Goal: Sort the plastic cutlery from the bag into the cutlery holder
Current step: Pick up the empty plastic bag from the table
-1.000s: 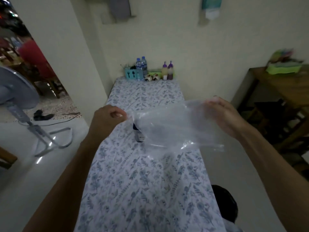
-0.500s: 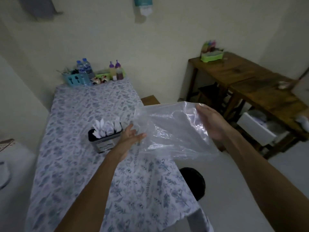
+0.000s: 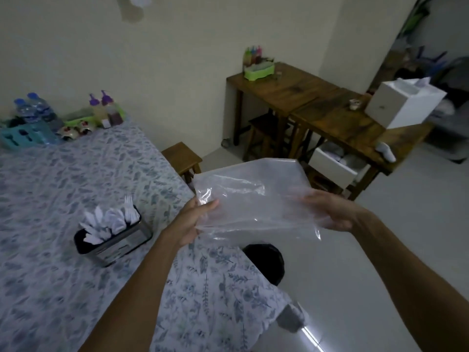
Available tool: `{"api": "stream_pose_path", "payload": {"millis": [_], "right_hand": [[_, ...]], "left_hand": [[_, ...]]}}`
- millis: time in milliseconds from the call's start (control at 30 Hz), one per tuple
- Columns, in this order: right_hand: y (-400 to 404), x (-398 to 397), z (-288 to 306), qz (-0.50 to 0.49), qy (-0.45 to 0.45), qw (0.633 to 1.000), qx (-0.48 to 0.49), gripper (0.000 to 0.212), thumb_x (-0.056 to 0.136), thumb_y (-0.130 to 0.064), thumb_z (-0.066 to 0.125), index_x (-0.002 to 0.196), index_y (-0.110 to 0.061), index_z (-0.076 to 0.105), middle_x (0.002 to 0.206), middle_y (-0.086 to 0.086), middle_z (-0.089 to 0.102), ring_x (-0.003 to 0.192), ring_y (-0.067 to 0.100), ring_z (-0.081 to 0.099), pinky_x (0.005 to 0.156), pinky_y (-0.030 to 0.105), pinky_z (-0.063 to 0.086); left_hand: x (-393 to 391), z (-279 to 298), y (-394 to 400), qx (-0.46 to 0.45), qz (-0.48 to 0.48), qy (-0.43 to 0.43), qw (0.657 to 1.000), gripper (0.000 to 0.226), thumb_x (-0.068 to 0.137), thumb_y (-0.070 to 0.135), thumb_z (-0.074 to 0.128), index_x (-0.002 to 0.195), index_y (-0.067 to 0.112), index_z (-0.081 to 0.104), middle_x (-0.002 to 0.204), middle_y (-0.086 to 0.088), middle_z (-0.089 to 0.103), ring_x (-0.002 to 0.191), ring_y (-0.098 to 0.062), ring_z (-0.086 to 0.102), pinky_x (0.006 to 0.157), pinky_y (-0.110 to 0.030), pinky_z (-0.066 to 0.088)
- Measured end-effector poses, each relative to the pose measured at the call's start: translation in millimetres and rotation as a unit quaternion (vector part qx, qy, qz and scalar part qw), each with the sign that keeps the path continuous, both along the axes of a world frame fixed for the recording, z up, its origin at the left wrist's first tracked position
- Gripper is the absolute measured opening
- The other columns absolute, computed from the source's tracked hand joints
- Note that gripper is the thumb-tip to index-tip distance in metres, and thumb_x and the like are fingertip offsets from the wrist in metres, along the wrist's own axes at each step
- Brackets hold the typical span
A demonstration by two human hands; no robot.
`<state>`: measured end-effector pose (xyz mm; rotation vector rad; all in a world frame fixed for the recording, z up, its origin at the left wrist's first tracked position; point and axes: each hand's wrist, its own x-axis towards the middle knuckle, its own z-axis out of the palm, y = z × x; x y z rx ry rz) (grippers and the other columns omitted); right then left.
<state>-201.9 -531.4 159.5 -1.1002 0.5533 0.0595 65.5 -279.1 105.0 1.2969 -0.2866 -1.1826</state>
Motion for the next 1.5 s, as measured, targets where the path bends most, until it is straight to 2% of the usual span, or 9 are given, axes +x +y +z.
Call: {"api": "stream_pose_path", "payload": {"millis": [100,367,500,567,667,767,1000,1367,1500], "right_hand": [[-3,-12,-29,-0.019,0.026,0.999,-0.043,0.037,0.096,-0.003,0.061,0.133,-0.004,0.06,0.123,0.02,0.067,0.105,0.031,0.07,0.084,0.036,0.062],[-24,-42,-82,-0.131,0.093,0.985,0.066,0.038,0.099,-0.006,0.046,0.134,0.003,0.059,0.139,0.035,0.053,0.122,0.048,0.056,0.103,0.055,0.048],[-50,-51,-94,-0.134,0.089,0.97,0.181,0.048,0.1,-0.03,0.041,0.118,0.006,0.065,0.128,0.034,0.059,0.118,0.053,0.054,0.089,0.063,0.057],[-68,-45,-107,-0.089,0.117,0.984,0.105,0.028,0.096,-0.024,0.057,0.107,0.002,0.065,0.115,0.028,0.061,0.1,0.04,0.064,0.079,0.05,0.062],[-104,-40,-148,-0.057,0.177,0.979,-0.088,0.029,0.083,-0.012,0.071,0.109,0.001,0.064,0.114,0.031,0.061,0.09,0.034,0.064,0.072,0.04,0.059],[-141,-41,-198,-0.172,0.205,0.947,-0.175,0.03,0.091,0.001,0.067,0.12,-0.008,0.068,0.123,0.027,0.063,0.104,0.047,0.066,0.086,0.06,0.055],[-112,16,-347,-0.058,0.342,0.843,-0.411,0.044,0.087,0.001,0.055,0.124,-0.015,0.071,0.124,0.01,0.073,0.107,0.03,0.071,0.103,0.032,0.052],[-69,71,-468,0.011,0.411,0.84,-0.354,0.052,0.096,-0.004,0.047,0.146,-0.018,0.051,0.14,0.016,0.06,0.126,0.035,0.057,0.104,0.039,0.048],[-69,81,-495,0.11,0.415,0.839,-0.335,0.06,0.101,-0.033,0.051,0.156,-0.042,0.028,0.152,0.019,0.045,0.133,0.041,0.048,0.102,0.051,0.047]], "left_hand": [[7,-10,-1,0.029,-0.071,-0.01,0.997,0.043,0.093,0.013,0.072,0.135,0.011,0.062,0.129,-0.013,0.071,0.12,-0.03,0.068,0.102,-0.05,0.054],[10,-37,-23,0.086,-0.089,-0.094,0.988,0.03,0.091,-0.016,0.059,0.101,0.009,0.074,0.088,-0.008,0.079,0.078,-0.023,0.073,0.057,-0.032,0.061],[0,-58,-54,0.103,-0.1,-0.151,0.978,0.048,0.091,-0.008,0.062,0.067,0.03,0.08,0.063,0.014,0.073,0.059,0.002,0.069,0.056,-0.013,0.054],[-4,-73,-80,0.128,-0.115,-0.202,0.964,0.05,0.081,-0.001,0.063,0.054,0.039,0.075,0.052,0.018,0.066,0.05,0.005,0.061,0.052,-0.009,0.046],[-3,-122,-119,0.151,-0.128,-0.253,0.947,0.059,0.071,-0.002,0.073,0.102,0.049,0.077,0.099,0.017,0.077,0.096,-0.005,0.071,0.075,-0.016,0.054],[-14,-179,-149,0.271,-0.109,-0.367,0.883,0.092,0.081,0.017,0.087,0.157,0.019,0.036,0.155,-0.011,0.043,0.142,-0.031,0.043,0.111,-0.037,0.041],[-88,-270,-159,0.348,-0.244,-0.677,0.601,0.079,0.099,0.066,0.048,0.153,0.009,0.041,0.163,-0.017,0.036,0.149,-0.033,0.036,0.118,-0.061,0.026],[-87,-284,-156,0.334,-0.231,-0.713,0.571,0.081,0.102,0.066,0.027,0.157,0.007,0.034,0.167,-0.013,0.027,0.155,-0.026,0.026,0.123,-0.057,0.02],[-89,-285,-156,0.327,-0.231,-0.718,0.569,0.079,0.102,0.064,0.03,0.156,0.006,0.036,0.166,-0.014,0.029,0.154,-0.026,0.029,0.123,-0.058,0.02]]}}
